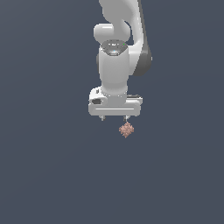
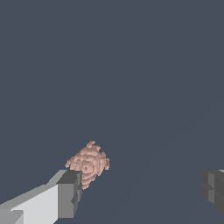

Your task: Pick up the object and move it to a goal position.

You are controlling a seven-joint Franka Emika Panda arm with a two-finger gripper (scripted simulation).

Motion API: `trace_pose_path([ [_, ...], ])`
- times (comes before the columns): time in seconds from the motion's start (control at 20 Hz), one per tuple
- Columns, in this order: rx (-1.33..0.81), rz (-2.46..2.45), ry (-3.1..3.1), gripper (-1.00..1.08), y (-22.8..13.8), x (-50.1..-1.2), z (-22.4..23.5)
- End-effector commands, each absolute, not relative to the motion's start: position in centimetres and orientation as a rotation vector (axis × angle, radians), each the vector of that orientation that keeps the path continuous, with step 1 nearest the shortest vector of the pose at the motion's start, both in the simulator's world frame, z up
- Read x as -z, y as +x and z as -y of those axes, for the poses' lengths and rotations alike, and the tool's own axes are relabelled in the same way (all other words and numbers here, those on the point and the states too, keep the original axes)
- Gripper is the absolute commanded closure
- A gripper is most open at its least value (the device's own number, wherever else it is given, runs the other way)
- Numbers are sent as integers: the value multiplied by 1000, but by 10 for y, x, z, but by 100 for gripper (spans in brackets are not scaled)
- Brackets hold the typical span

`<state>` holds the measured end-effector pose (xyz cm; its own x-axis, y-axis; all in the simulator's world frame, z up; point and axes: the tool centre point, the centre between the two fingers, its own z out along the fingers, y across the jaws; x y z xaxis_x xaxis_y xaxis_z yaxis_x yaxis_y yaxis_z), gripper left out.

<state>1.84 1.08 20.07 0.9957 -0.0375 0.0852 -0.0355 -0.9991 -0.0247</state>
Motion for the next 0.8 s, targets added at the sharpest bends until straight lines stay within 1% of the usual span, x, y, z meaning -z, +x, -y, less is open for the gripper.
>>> trace_pose_path([
  [0.0,134,-57,-3115,-92,18,-201,-11],
  [0.45,77,-81,-3135,-92,13,-193,15],
  [0.75,78,-62,-3136,-92,13,-191,13],
])
